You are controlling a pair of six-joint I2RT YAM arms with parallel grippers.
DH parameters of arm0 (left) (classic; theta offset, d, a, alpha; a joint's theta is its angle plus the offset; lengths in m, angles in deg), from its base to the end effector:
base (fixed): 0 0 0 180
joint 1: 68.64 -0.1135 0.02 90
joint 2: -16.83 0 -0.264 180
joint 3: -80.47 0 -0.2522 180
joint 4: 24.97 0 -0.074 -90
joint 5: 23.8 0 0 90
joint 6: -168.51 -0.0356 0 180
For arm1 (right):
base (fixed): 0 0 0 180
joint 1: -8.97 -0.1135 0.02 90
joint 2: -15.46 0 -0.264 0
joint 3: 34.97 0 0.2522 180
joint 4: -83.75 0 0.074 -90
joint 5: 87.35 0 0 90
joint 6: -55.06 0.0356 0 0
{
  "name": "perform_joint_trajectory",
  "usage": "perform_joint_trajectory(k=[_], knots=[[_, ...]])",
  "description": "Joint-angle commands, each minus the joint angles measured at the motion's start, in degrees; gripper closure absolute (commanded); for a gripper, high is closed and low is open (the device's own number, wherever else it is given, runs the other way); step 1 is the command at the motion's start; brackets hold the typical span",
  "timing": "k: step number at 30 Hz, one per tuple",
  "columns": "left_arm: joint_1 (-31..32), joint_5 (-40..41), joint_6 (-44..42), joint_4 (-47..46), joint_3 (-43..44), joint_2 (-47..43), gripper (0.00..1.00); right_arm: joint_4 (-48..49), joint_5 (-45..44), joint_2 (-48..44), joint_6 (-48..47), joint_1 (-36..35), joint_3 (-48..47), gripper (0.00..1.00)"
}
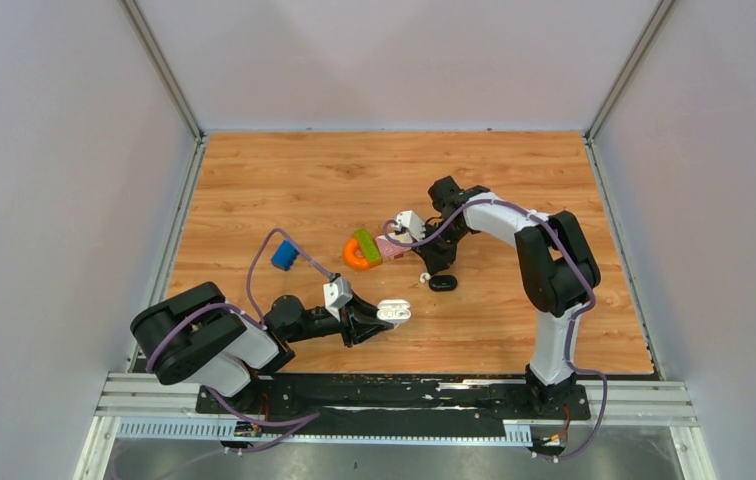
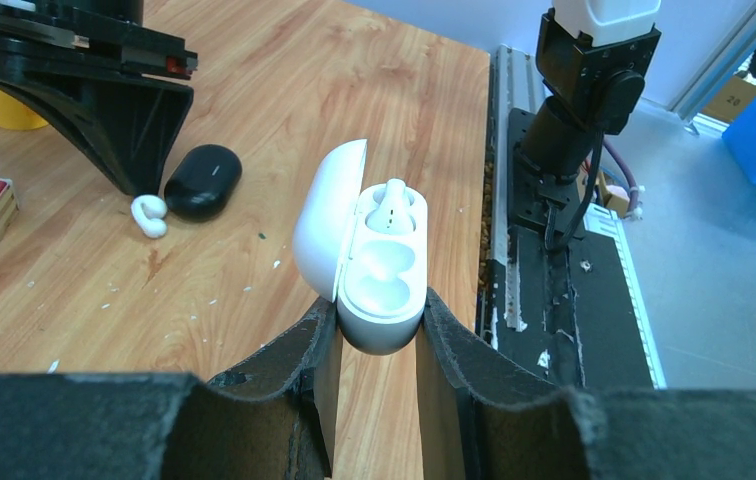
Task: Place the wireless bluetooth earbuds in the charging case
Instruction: Move the left earbud to the center of the board.
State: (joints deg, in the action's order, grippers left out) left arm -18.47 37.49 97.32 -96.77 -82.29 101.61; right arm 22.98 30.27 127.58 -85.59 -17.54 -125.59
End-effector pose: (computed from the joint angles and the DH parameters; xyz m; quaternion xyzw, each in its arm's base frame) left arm 0.1132 -0.1624 0.1512 0.3531 0.5855 -0.5411 0.4897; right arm 0.3222 0.1791 0.1611 -0.6168 0.7474 0.2192 0.1138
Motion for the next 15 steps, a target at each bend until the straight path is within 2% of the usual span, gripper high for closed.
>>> perform_joint_trajectory(k=[1,15], knots=[[0.19,-0.84,0.08,-6.50,1.24,0.21,0.97,-3.33,2.88,-2.61,0.14,-0.72,0.75,0.85],[0.19,-0.84,-0.02,-5.98,1.02,-0.65,0.97,-7.38,2.08,-5.18,-1.74,0.98,-5.04,0.82]])
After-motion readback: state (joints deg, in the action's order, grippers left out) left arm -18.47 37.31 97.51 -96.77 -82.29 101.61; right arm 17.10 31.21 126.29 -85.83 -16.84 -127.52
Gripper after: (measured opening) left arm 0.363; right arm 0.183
